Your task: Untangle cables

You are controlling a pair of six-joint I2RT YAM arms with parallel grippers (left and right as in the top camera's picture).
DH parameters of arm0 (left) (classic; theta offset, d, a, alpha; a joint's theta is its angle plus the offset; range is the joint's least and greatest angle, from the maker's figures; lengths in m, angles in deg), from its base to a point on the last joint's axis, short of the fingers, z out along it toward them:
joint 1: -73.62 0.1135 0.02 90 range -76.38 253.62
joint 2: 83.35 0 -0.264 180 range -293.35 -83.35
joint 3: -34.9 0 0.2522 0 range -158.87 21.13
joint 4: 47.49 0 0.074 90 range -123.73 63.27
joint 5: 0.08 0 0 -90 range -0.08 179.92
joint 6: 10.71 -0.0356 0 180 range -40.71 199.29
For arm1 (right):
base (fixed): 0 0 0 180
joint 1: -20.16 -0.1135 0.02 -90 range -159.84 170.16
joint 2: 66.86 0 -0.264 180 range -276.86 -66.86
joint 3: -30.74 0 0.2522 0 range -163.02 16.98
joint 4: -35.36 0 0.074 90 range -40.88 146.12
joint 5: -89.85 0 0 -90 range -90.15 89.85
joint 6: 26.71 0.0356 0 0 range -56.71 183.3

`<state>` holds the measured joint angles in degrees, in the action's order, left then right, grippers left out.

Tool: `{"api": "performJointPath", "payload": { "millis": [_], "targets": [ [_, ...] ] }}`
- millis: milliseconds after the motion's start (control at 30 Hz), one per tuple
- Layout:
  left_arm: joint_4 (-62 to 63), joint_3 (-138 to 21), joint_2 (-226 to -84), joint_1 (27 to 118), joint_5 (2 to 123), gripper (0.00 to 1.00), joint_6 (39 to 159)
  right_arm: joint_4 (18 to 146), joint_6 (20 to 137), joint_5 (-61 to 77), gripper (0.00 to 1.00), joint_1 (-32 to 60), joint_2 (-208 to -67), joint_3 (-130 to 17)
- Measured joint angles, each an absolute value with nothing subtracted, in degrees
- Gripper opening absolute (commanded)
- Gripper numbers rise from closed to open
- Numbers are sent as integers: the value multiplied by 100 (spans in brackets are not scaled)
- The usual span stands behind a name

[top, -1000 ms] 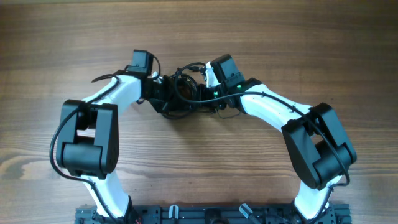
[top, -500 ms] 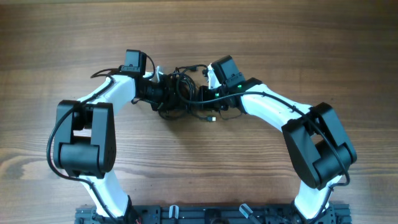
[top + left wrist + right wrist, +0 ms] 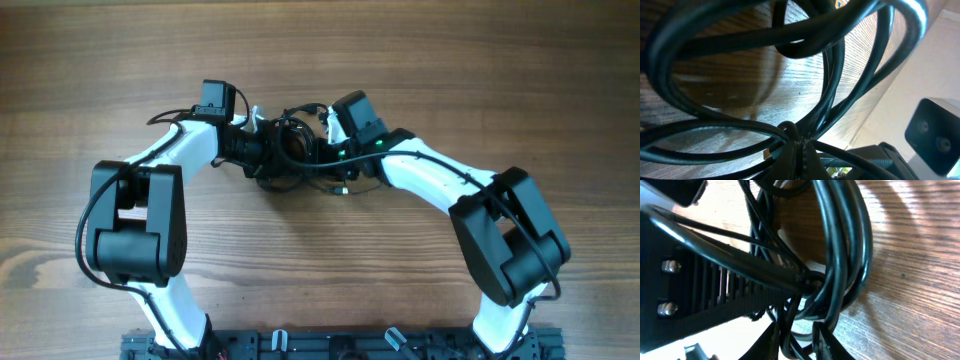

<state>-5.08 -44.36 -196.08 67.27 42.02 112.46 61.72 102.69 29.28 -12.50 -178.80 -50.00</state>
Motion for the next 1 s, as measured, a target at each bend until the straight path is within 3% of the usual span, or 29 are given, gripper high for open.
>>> {"api": "performJointPath", "payload": {
  "millis": [467, 567, 800, 1000],
  "targets": [
    [-480, -4425, -19643, 6731, 4027, 4, 11099, 6229, 10468, 2185, 21, -1307, -17937, -5002],
    [-478, -4418, -19673, 6733, 3883, 4, 11036, 6234, 10475, 2154, 5, -1307, -17950, -5002],
    [-484, -4399, -19689, 6897, 2860, 4, 10653, 6789, 10138, 1262, 4, -1331, -17948, -5133],
    [-110, -4401, -19689, 7656, 2489, 6, 10297, 6706, 10029, 1210, 4, -1325, -17948, -5140]
  ]
}}
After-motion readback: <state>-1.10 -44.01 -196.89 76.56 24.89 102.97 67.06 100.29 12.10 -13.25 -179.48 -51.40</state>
